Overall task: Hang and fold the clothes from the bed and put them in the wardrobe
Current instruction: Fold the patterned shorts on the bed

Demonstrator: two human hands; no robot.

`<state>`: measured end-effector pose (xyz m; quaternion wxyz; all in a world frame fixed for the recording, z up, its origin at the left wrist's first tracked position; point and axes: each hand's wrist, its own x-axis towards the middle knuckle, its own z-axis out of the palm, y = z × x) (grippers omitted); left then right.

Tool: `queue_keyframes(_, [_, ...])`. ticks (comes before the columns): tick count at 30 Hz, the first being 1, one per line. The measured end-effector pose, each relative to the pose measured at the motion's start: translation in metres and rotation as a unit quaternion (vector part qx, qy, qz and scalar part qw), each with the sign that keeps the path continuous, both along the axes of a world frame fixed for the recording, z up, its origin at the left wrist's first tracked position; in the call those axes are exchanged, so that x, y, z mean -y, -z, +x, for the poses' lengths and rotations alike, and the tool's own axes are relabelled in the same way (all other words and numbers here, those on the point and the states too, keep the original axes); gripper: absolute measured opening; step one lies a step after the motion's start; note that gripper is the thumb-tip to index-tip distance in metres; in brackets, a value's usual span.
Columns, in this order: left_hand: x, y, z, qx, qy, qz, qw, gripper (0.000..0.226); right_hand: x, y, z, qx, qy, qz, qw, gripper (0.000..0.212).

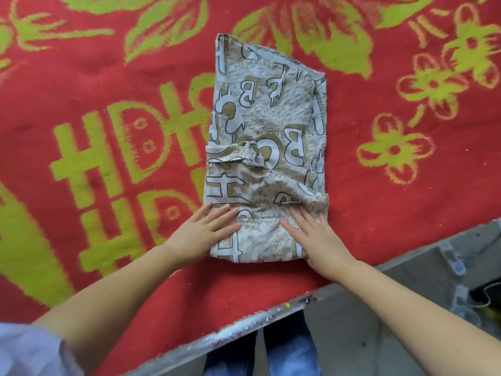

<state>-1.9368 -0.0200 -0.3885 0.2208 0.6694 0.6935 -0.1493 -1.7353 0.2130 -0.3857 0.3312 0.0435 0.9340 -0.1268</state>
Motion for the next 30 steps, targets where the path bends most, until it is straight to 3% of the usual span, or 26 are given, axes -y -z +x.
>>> queue_keyframes(3, [-0.005,-0.013,-0.004,0.145,-0.066,-0.080,0.984,0.087,0.001,-0.025,-0.007,0.070,0.035,-0.090,0.993,0.094])
queue_keyframes(6, [-0.012,-0.042,-0.018,0.367,-0.236,-0.111,0.893,0.047,-0.025,-0.059,-0.022,0.160,0.064,-0.224,0.959,0.062])
queue_keyframes(8, [-0.017,-0.055,-0.034,0.447,-0.340,-0.083,0.823,0.026,-0.059,-0.077,-0.041,0.154,0.126,-0.275,0.941,0.040])
queue_keyframes(10, [-0.027,-0.057,-0.052,0.470,-0.474,-0.008,0.745,0.014,-0.092,-0.077,-0.061,0.069,0.275,-0.321,0.904,0.032])
queue_keyframes(11, [-0.036,-0.055,-0.060,0.460,-0.545,0.041,0.700,0.013,-0.102,-0.072,-0.071,0.011,0.369,-0.342,0.864,0.030])
queue_keyframes(13, [-0.059,-0.047,-0.066,0.424,-0.659,0.125,0.609,0.034,-0.109,-0.052,-0.092,-0.079,0.523,-0.315,0.788,0.032])
queue_keyframes(14, [-0.072,-0.042,-0.065,0.413,-0.697,0.154,0.566,0.036,-0.106,-0.041,-0.101,-0.086,0.573,-0.277,0.767,0.039])
queue_keyframes(17, [-0.095,-0.027,-0.062,0.418,-0.753,0.167,0.480,0.042,-0.079,-0.010,-0.108,-0.056,0.616,-0.188,0.763,0.056])
queue_keyframes(18, [-0.093,-0.024,-0.060,0.431,-0.750,0.164,0.474,0.044,-0.069,-0.005,-0.105,-0.070,0.617,-0.164,0.766,0.052])
queue_keyframes(20, [-0.082,-0.021,-0.051,0.439,-0.722,0.171,0.506,0.035,-0.054,-0.004,-0.093,-0.143,0.631,-0.130,0.751,0.034])
queue_keyframes(22, [-0.071,-0.017,-0.039,0.361,-0.678,0.203,0.607,0.011,-0.042,-0.008,-0.083,-0.224,0.658,-0.117,0.709,0.021])
queue_keyframes(23, [-0.069,-0.015,-0.035,0.309,-0.656,0.222,0.652,0.010,-0.035,-0.010,-0.080,-0.252,0.669,-0.112,0.690,0.018])
queue_keyframes(25, [-0.069,-0.008,-0.031,0.227,-0.630,0.256,0.697,0.021,-0.022,-0.012,-0.076,-0.286,0.680,-0.105,0.667,0.015])
queue_keyframes(27, [-0.070,-0.001,-0.035,0.163,-0.633,0.282,0.703,0.026,-0.011,-0.006,-0.074,-0.274,0.675,-0.098,0.678,0.018])
queue_keyframes(30, [-0.067,0.017,-0.042,0.079,-0.639,0.203,0.738,0.028,-0.011,0.006,-0.074,-0.164,0.621,-0.063,0.764,0.026])
